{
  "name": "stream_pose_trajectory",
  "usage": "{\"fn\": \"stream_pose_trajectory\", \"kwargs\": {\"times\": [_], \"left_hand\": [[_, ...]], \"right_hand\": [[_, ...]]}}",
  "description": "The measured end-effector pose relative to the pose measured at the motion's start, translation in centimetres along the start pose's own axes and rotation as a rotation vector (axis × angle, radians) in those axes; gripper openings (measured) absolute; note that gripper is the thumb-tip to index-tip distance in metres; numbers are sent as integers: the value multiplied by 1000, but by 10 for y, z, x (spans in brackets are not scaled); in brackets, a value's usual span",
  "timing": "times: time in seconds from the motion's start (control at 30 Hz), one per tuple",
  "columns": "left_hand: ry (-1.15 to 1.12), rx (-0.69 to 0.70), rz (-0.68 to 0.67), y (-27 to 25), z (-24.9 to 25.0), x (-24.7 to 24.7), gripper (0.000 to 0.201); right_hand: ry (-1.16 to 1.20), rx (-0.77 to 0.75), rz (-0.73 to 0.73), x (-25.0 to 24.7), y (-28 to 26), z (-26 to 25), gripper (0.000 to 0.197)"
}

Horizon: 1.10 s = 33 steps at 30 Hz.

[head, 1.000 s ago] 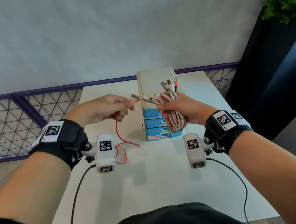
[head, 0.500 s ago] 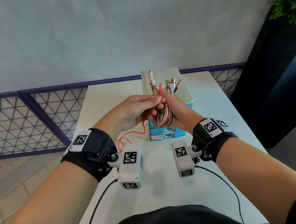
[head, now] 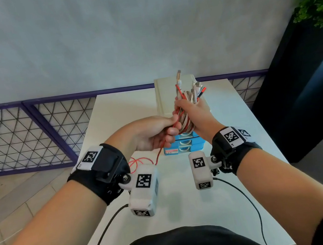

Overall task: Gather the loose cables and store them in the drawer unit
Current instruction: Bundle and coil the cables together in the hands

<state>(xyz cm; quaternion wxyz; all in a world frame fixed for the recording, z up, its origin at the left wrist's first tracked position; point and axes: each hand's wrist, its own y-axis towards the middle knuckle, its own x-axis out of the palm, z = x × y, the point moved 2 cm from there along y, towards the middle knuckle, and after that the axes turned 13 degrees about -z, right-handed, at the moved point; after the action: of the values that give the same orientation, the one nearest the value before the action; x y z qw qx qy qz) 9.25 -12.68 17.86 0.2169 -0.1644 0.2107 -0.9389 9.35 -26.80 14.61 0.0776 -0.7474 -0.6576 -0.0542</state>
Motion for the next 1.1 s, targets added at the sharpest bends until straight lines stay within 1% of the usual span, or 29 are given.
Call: {"fn": "stream_pose_trajectory", "kwargs": {"times": [0.07, 0.1, 0.13, 0.17, 0.2, 0.23, 0.3, 0.37, 0.43, 0.5, 0.53, 0.57, 0.67, 0.73, 0.8, 0.9, 1.0, 1.07, 1.1], "left_hand": [[-15, -19, -166, -5, -12, 3, 30], [35, -41, -239, -7, -20, 3, 30], [129, -74, -293, -8, -27, 3, 30], [250, -117, -314, -8, -33, 1, 30], [367, -156, -287, -7, -38, -1, 31], [466, -174, -220, -6, -39, -5, 32], [666, -133, -13, -2, -33, -13, 32], [840, -43, 220, 3, -22, -20, 26], [894, 57, 374, 4, -10, -23, 17], [919, 102, 459, 4, -1, -21, 12], [917, 123, 488, 4, 3, -19, 12], [899, 149, 517, 4, 5, -17, 18], [835, 248, 609, 4, 8, -14, 42], [844, 322, 640, 3, 11, -13, 48], [878, 352, 641, 3, 12, -12, 49], [877, 363, 644, 2, 9, -10, 50], [876, 338, 635, 1, 7, -10, 50], [849, 261, 597, 2, 8, -11, 47], [837, 202, 557, 2, 8, -13, 42]], "right_hand": [[87, -36, 48, -6, 3, -4, 8], [134, -49, 45, -8, 2, -8, 8], [178, -52, 33, -11, 3, -10, 8], [212, -47, 13, -13, 3, -14, 8], [227, -32, -11, -14, 2, -17, 7], [223, -10, -42, -14, 0, -20, 7], [186, 39, -115, -13, -4, -25, 7], [126, 85, -168, -11, -7, -29, 6], [66, 119, -195, -8, -11, -30, 4], [-29, 134, -206, -4, -13, -28, 9], [-93, 139, -209, -2, -14, -27, 11], [-153, 143, -209, 0, -15, -26, 13], [-260, 150, -208, 5, -19, -25, 12], [-277, 162, -238, 8, -22, -24, 8], [-275, 185, -255, 9, -24, -22, 7], [-248, 231, -296, 9, -29, -22, 8], [-286, 246, -320, 10, -31, -23, 11], [-343, 239, -316, 9, -29, -21, 19], [-359, 233, -311, 8, -28, -21, 20]]}}
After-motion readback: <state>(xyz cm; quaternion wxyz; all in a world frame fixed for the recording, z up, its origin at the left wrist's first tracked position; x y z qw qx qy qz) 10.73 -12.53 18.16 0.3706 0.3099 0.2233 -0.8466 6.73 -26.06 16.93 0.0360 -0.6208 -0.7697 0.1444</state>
